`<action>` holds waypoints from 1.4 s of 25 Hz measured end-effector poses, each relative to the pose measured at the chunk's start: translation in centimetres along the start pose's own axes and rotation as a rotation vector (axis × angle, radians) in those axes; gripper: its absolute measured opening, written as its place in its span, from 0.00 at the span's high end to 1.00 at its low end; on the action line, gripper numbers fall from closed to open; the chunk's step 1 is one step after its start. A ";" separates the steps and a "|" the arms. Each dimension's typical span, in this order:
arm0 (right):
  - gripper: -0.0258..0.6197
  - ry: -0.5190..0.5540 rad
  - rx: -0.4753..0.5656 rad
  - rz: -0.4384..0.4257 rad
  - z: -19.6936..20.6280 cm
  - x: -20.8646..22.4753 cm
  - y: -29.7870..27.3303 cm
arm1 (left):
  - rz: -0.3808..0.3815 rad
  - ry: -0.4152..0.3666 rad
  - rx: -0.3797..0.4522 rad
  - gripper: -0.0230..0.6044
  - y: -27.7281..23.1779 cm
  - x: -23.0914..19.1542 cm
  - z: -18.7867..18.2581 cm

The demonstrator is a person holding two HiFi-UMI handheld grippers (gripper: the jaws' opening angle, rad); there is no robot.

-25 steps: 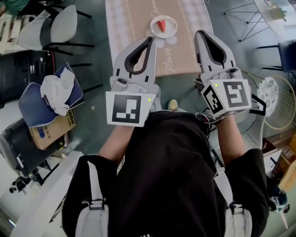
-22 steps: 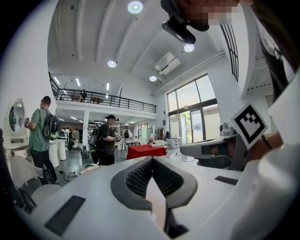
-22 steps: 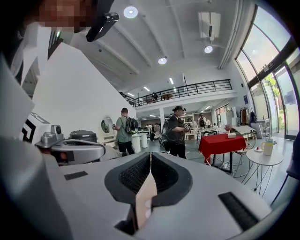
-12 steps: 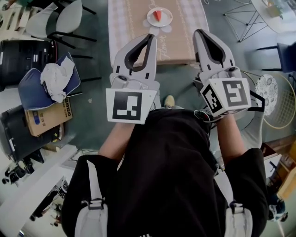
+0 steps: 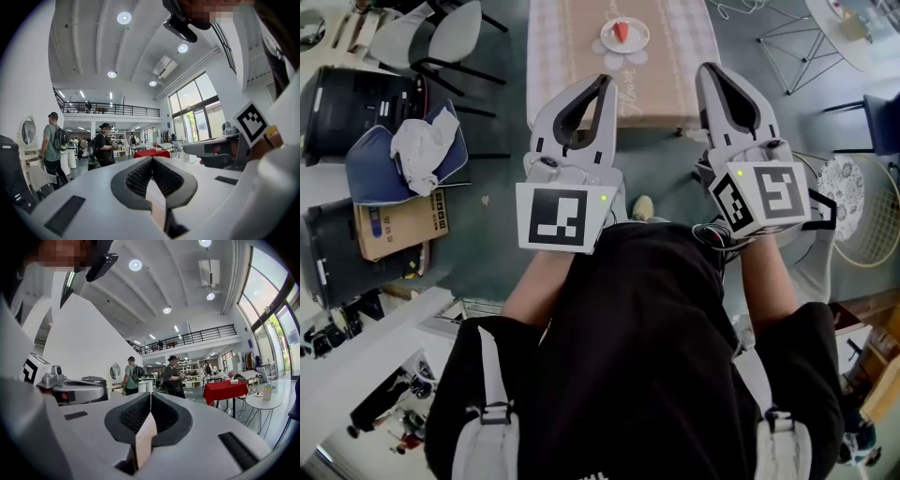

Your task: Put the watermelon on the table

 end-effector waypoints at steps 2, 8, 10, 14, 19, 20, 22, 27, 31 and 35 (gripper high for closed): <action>0.93 -0.003 0.004 0.003 0.0 0.1 0.6 | -0.005 -0.008 -0.001 0.94 0.4 0.4 -0.1; 0.93 0.002 0.007 0.002 0.0 -0.2 1.4 | -0.006 -0.017 0.000 0.94 1.2 1.0 -0.2; 0.93 0.006 0.003 0.001 0.1 -0.5 1.4 | -0.001 -0.016 0.004 0.94 1.4 1.0 -0.2; 0.93 0.011 0.004 0.002 0.1 -1.1 1.4 | 0.012 -0.018 0.004 0.94 1.7 0.8 -0.2; 0.93 -0.009 -0.011 0.007 0.3 -1.9 1.3 | 0.016 -0.017 -0.007 0.94 2.5 0.0 -0.2; 0.93 -0.008 -0.013 0.008 0.3 -2.0 1.4 | 0.016 -0.021 -0.009 0.94 2.6 -0.1 -0.1; 0.93 -0.009 -0.026 0.021 0.5 -2.2 1.4 | 0.017 -0.024 -0.007 0.94 2.8 -0.3 0.0; 0.93 -0.002 -0.047 0.032 0.8 -2.9 1.6 | 0.019 -0.022 -0.007 0.94 3.3 -0.6 0.2; 0.93 0.001 -0.041 0.033 0.5 -2.8 1.6 | 0.022 -0.022 -0.007 0.94 3.2 -0.7 0.1; 0.93 0.006 -0.033 0.032 0.2 -2.7 1.6 | 0.019 -0.023 0.000 0.94 3.2 -0.5 0.0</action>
Point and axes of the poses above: the fingertips, and each gripper's own axes: y backward along the fingers, x to its right, z out of its underside, the point moved 5 cm from there along y, backward along the fingers, and after that the axes turned 3 degrees about -x, right-handed, at the moved point
